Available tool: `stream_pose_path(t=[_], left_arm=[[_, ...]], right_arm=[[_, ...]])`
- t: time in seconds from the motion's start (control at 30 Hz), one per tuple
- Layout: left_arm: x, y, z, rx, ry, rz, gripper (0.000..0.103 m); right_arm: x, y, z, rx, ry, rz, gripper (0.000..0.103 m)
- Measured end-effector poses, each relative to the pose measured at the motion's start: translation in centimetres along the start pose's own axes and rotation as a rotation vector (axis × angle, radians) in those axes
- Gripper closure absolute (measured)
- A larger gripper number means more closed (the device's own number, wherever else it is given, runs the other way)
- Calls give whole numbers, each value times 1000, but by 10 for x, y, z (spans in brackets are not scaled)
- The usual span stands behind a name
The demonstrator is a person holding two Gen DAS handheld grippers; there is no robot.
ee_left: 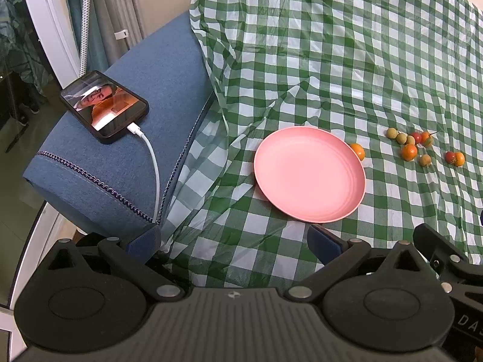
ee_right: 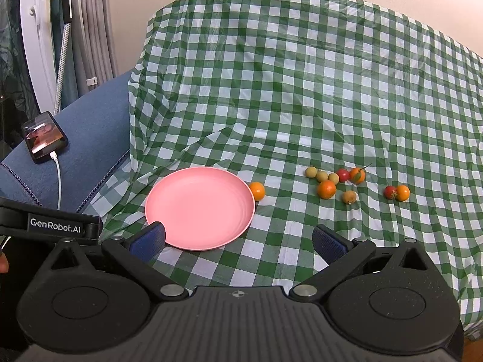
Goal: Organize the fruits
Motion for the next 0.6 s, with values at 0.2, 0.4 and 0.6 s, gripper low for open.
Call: stream_pose_path(t=[0.2, 0.4, 0.6], left_arm=[[-2, 1, 2, -11, -2, -2, 0], [-5, 1, 9, -32, 16, -12, 0], [-9, -2, 17, -49, 18, -15, 0]], right_arm=[[7, -1, -1, -33, -5, -59, 0], [1, 6, 3, -27, 0, -86, 0], [-13, 12, 16, -39, 17, -65, 0]])
Point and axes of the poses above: each gripper's, at about its wrist camera, not at the fingertips, and x roughly against the way its jaws point, z to its right, y to its underside, the point moved 1 cm from there along -x, roughly the way its jaws point, and after that the axes turned 4 degrees about z, right-handed, at the moved point
